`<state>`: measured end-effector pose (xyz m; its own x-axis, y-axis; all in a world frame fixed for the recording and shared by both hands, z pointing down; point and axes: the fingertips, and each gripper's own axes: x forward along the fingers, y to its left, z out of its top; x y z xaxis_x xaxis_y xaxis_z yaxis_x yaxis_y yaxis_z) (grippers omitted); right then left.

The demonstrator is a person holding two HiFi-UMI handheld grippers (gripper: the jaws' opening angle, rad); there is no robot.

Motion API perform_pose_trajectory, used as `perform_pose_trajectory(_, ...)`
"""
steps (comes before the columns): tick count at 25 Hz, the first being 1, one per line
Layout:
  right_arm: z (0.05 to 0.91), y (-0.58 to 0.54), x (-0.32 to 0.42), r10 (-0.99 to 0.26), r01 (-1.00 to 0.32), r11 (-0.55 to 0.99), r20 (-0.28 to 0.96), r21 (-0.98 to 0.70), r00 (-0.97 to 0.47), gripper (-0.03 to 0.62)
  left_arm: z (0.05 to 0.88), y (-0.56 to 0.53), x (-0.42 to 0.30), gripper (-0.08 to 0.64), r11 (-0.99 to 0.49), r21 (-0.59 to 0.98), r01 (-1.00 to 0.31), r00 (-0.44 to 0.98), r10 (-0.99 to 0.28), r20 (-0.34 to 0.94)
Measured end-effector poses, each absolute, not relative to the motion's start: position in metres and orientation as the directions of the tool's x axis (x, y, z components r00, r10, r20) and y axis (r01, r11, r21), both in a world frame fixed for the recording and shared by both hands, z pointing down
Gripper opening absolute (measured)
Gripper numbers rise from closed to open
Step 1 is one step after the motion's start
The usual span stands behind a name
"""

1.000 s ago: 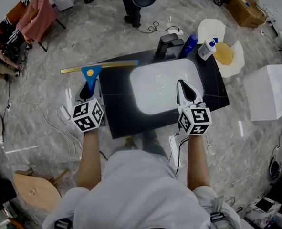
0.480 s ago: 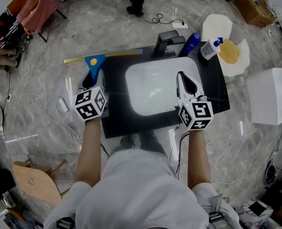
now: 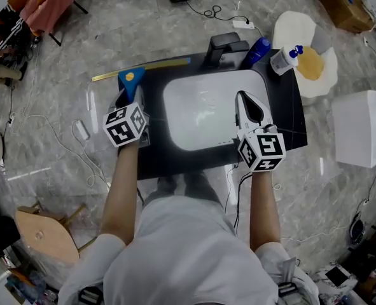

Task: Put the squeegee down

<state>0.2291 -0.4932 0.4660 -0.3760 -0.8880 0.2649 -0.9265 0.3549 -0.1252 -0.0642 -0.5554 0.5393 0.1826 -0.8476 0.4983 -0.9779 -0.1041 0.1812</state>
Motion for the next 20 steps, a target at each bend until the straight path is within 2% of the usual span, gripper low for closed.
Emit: perform_pose_trajectory(20,0.503,-0.520,0.238,-0.853,-0.912,0.384,0.321,-0.147,-0.411,0.005,0.646,-0.585,-0.043,0.130,-0.037,0.152,-0.988,0.131,-0.721,0.680)
